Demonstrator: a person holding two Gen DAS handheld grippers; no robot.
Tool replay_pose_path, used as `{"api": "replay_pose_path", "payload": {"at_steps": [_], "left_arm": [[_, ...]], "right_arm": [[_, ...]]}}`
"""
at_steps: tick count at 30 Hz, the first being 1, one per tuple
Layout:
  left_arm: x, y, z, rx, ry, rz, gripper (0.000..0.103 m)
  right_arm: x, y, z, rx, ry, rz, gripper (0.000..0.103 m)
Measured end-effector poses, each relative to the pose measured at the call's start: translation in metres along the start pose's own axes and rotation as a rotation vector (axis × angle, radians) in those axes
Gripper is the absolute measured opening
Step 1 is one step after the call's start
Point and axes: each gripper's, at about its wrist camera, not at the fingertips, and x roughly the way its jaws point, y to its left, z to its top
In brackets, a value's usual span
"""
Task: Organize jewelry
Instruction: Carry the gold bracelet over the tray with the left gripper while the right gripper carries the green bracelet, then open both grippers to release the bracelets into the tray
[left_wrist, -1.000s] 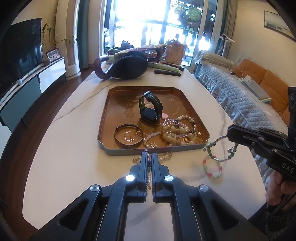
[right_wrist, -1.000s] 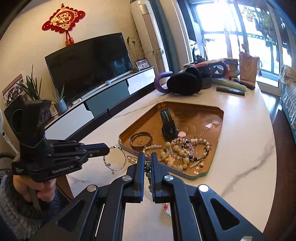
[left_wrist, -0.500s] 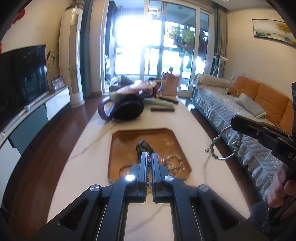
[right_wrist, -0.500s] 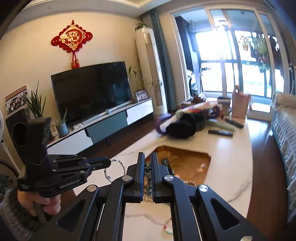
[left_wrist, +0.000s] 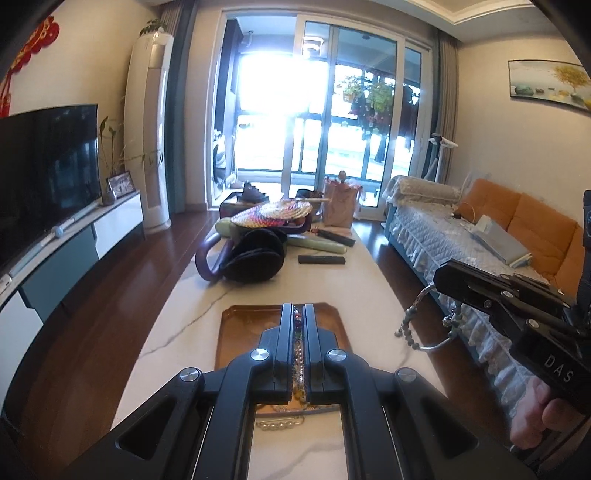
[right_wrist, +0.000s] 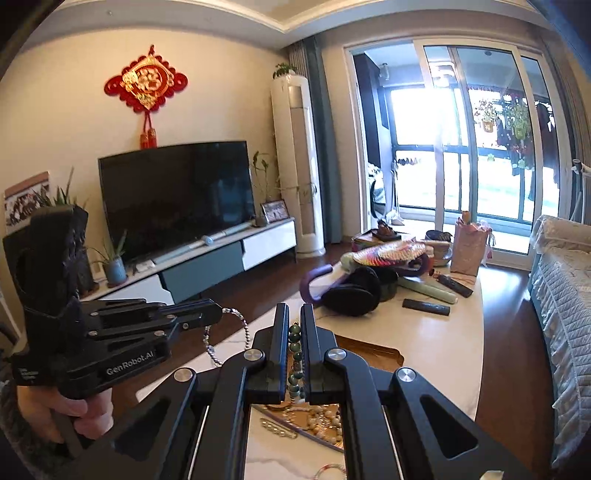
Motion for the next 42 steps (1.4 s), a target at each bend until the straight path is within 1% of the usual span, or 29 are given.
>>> {"api": "replay_pose_path", "payload": {"at_steps": [6,9,12,14,16,19,23,30,32,35,36,38,40,41,42], "left_arm": [[0.062,0.020,-0.018,-0.037,0.083,-0.035,0.003],[0.097,0.024,-0.034,-0.017,0.137,-0.009,0.003],[0.133,0.034,-0.047,-0.042,0.213,0.000,0.003],[0.148,0.040,-0.052,-0.056,0.243,-0.004,0.003],[0.164,0.045,-0.056,-0.053,0.260,0.015,0.003],[0.193,0.054,-0.064,-0.060,0.308,0.034,0.003],[0.224,0.068,-0.075,-0.076,0.363,0.065,0.003],[0.256,0.086,-0.093,-0.091,0.432,0.109,0.003],[0.264,0.091,-0.097,-0.110,0.452,0.115,0.003],[0.273,0.094,-0.102,-0.108,0.479,0.127,0.003],[0.275,0.094,-0.104,-0.099,0.483,0.136,0.003],[0.275,0.091,-0.104,-0.070,0.474,0.146,0.003],[0.276,0.089,-0.104,-0.052,0.467,0.129,0.004],[0.275,0.086,-0.105,-0.033,0.461,0.123,0.006],[0.274,0.082,-0.105,-0.011,0.458,0.136,0.007]], "right_arm": [[0.058,-0.019,-0.027,0.071,0.087,0.017,0.006],[0.083,-0.027,-0.041,0.072,0.121,-0.003,0.006],[0.110,-0.041,-0.058,0.101,0.162,0.008,0.006],[0.127,-0.048,-0.066,0.103,0.187,0.019,0.006],[0.141,-0.055,-0.073,0.102,0.210,0.019,0.006],[0.165,-0.068,-0.084,0.127,0.248,0.023,0.006],[0.195,-0.084,-0.102,0.139,0.284,-0.004,0.006],[0.228,-0.115,-0.138,0.233,0.379,-0.021,0.006],[0.230,-0.117,-0.144,0.243,0.389,-0.022,0.006],[0.232,-0.119,-0.147,0.259,0.395,-0.016,0.006],[0.234,-0.121,-0.148,0.272,0.394,-0.006,0.006],[0.236,-0.119,-0.150,0.257,0.401,-0.013,0.006],[0.240,-0.120,-0.152,0.261,0.416,-0.016,0.006],[0.241,-0.121,-0.152,0.273,0.426,-0.019,0.011],[0.240,-0.123,-0.151,0.285,0.430,-0.019,0.023]]}}
